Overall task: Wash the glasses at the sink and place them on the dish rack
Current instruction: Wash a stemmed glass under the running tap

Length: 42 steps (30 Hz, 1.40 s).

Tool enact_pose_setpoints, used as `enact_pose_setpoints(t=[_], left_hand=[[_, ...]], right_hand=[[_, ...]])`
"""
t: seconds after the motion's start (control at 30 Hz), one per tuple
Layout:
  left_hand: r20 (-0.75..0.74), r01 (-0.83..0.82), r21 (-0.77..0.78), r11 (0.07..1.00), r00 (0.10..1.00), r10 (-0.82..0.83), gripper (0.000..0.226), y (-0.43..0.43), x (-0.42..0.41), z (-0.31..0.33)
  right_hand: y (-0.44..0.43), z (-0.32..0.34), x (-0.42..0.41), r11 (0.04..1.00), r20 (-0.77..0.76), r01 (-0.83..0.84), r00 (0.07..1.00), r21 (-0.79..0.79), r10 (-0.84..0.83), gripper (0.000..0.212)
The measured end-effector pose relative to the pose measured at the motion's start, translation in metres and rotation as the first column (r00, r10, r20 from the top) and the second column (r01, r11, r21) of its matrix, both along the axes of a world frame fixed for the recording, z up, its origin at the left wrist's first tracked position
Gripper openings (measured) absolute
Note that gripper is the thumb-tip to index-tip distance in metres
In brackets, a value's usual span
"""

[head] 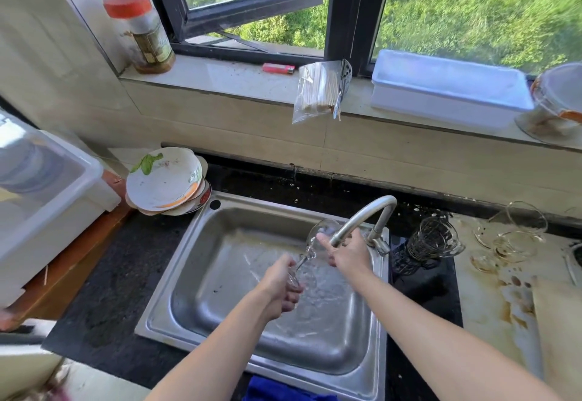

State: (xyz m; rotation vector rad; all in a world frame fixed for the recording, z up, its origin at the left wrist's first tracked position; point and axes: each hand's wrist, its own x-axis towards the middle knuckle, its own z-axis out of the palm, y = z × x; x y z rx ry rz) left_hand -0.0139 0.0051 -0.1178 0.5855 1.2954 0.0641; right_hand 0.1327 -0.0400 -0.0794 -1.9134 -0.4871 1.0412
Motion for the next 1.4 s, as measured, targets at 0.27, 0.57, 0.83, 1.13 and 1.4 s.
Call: enact_pose_setpoints(t=[0.27, 0.57, 0.83, 1.13, 1.4], left_hand=[[0.139, -0.098, -0.322, 0.942, 0.979, 0.149, 0.022, -0.008, -0.009, 0.004], [0.077, -0.058, -0.238, 0.969, 0.994, 0.079, 0.019, -0.017, 0.000, 0.003], [-0.141, 0.045, 0.234, 0.971, 0.990, -0.012, 0.010, -0.015, 0.009, 0.013], [-0.124, -0.036, 0.473, 0.880, 0.987, 0.107, 0.011, -0.021, 0.004, 0.015], [-0.216, 0.189, 0.775, 0.603, 0.976, -0.029, 0.007, -0.019, -0.026, 0.012]], right_hand=[[-0.015, -0.017, 0.004, 0.902, 0.683, -0.410, 0.620, -0.135, 0.385, 0.045], [-0.013, -0.026, 0.007, 0.797, 0.863, -0.514, 0.191, -0.318, 0.468, 0.049], [-0.007, -0.027, 0.014, 0.737, 0.846, -0.544, 0.090, -0.401, 0.526, 0.049], [0.016, -0.002, 0.011, 0.974, -0.182, 0.200, 0.959, -0.111, -0.218, 0.047], [-0.005, 0.009, 0.021, 0.975, -0.695, -0.147, 0.719, -0.166, -0.010, 0.050]])
